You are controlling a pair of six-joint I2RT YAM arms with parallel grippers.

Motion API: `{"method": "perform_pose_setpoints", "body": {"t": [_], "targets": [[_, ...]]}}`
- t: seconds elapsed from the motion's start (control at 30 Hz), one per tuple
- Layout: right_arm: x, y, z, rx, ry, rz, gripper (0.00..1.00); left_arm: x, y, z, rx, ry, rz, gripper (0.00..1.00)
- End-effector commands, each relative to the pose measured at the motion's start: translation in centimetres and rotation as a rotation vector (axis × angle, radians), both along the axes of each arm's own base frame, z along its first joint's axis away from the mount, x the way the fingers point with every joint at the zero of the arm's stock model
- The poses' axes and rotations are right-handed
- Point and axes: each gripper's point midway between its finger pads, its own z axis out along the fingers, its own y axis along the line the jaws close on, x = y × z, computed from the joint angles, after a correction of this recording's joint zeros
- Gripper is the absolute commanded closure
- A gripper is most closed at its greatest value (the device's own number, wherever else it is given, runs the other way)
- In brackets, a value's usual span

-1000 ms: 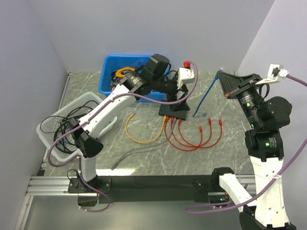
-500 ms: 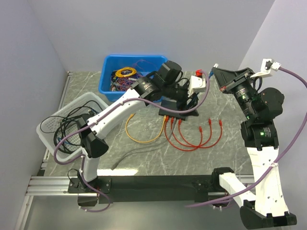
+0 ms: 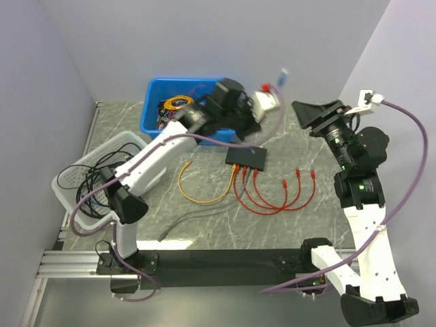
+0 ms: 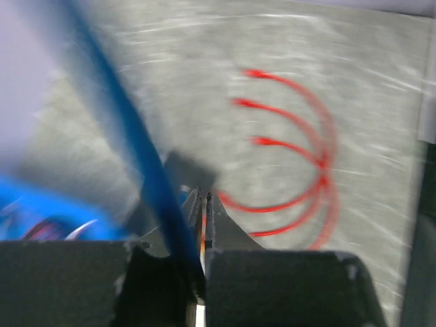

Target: Pull the plug from the switch port

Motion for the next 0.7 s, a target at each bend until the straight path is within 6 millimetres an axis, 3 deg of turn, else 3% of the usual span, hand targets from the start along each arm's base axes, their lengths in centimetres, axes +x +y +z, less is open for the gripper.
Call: {"method": "perform_pose_setpoints", "body": {"t": [0.0,0.1,0.2,0.27,0.3,0.33,0.4,0.53,0.67], "targets": [[0.5,0.7,-1.9,-0.033,0.034,0.037,0.37,4.4,7.0,9.5,-0.138,-0.199,0.23,1.0],[0.5,0.6,-2.8,-0.061,0.048,0.034,0.32,7.6,12.9,11.3,-0.139,-0.245,0.364,1.0],[0.3,0.2,-3.4,-0.07,0.046,0.007,0.31,8.5,17.3,12.6,-0.14,-0.255,0.445,1.0],[0.3,-0.2,-4.2,-0.079,0.059,-0.014,0.31,7.9,20.0,12.7,-0.098,-0.265,0.486,1.0],[0.4,-0.3,-4.5,-0.083,0.069,-0.022,0.31,7.6,22.5,13.7,-0.086,-0.296,0.546,1.0],[0.4,-0.4,-5.0,-0.087,0.076,-0.027,0.31,7.5,23.8,12.2,-0.038,-0.275,0.57,1.0],[0.6,-0.7,-5.8,-0.103,0.095,-0.042,0.31,7.2,27.6,12.4,0.0,-0.298,0.649,1.0],[1.1,-0.5,-7.2,-0.116,0.126,-0.033,0.31,6.7,33.7,9.7,0.128,-0.238,0.785,1.0],[1.3,-0.1,-8.3,-0.12,0.149,-0.01,0.31,4.5,39.5,4.7,0.335,-0.127,0.877,1.0]]}}
